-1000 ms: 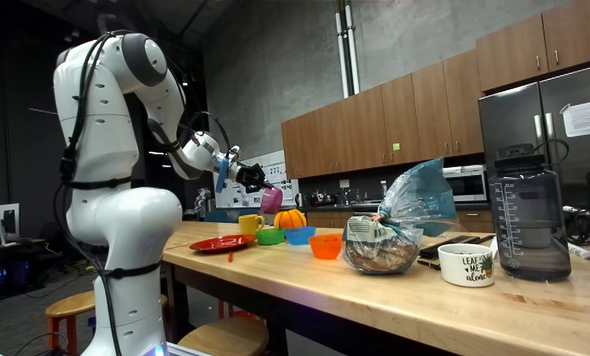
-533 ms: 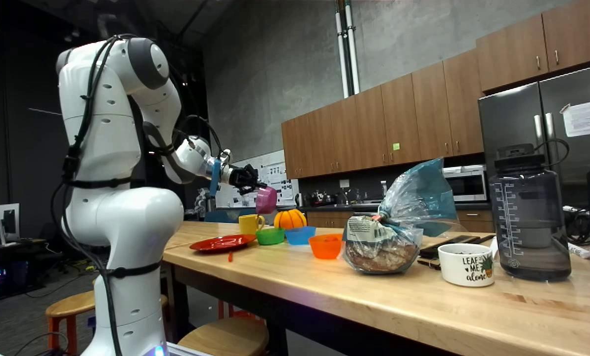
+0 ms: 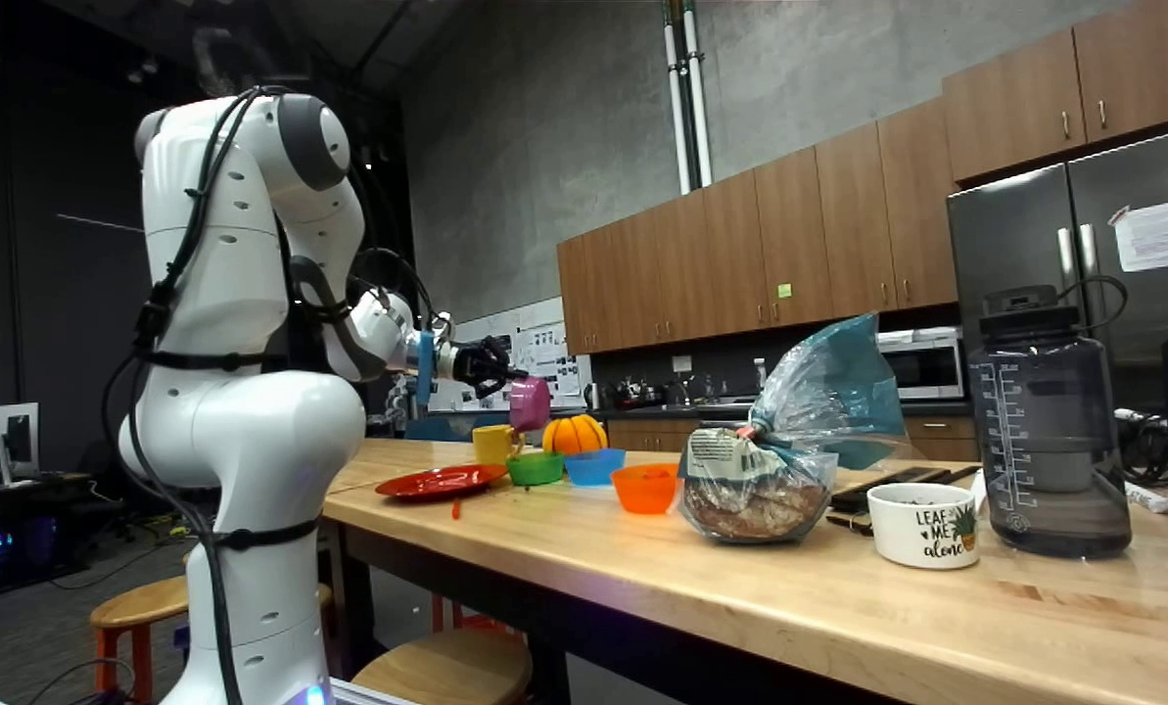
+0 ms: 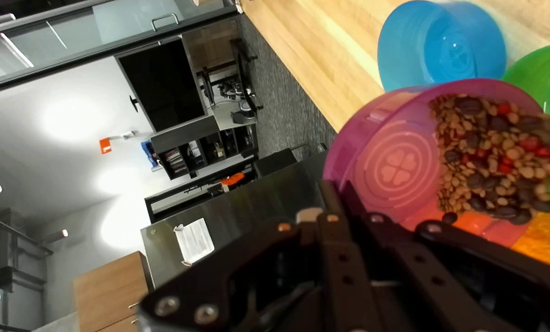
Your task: Pour the contents in the purple bowl into the green bowl.
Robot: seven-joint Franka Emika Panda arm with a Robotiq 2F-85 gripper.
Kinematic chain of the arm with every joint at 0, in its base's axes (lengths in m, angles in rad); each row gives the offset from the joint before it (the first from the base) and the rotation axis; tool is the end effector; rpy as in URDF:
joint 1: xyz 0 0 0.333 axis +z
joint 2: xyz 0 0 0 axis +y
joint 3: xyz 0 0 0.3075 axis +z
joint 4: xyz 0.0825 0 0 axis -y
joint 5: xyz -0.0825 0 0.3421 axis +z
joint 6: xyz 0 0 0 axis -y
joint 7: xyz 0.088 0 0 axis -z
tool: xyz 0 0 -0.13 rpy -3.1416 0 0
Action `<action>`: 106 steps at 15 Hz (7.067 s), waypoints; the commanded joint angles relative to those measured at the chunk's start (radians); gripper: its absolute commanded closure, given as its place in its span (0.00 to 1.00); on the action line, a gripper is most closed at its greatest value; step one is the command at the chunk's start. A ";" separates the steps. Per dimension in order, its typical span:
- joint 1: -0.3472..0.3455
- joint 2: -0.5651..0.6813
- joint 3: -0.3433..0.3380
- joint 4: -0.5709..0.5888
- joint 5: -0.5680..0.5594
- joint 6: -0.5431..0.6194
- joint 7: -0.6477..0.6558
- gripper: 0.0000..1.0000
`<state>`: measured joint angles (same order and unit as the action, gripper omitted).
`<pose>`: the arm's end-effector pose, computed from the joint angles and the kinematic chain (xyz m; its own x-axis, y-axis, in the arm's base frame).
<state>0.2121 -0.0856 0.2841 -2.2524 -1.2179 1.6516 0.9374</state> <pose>0.4434 0.1116 0.4337 0.9198 0.2395 0.3108 -0.2031 -0.3871 0.8994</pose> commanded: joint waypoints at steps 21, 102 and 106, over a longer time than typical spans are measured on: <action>0.033 0.130 -0.007 0.044 -0.185 -0.207 0.150 0.99; -0.166 -0.031 -0.172 0.186 0.590 0.214 -0.228 0.99; -0.132 -0.061 -0.122 0.160 0.368 0.187 -0.141 0.99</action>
<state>0.0557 -0.1047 0.1322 -2.0676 -0.7271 1.8708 0.7386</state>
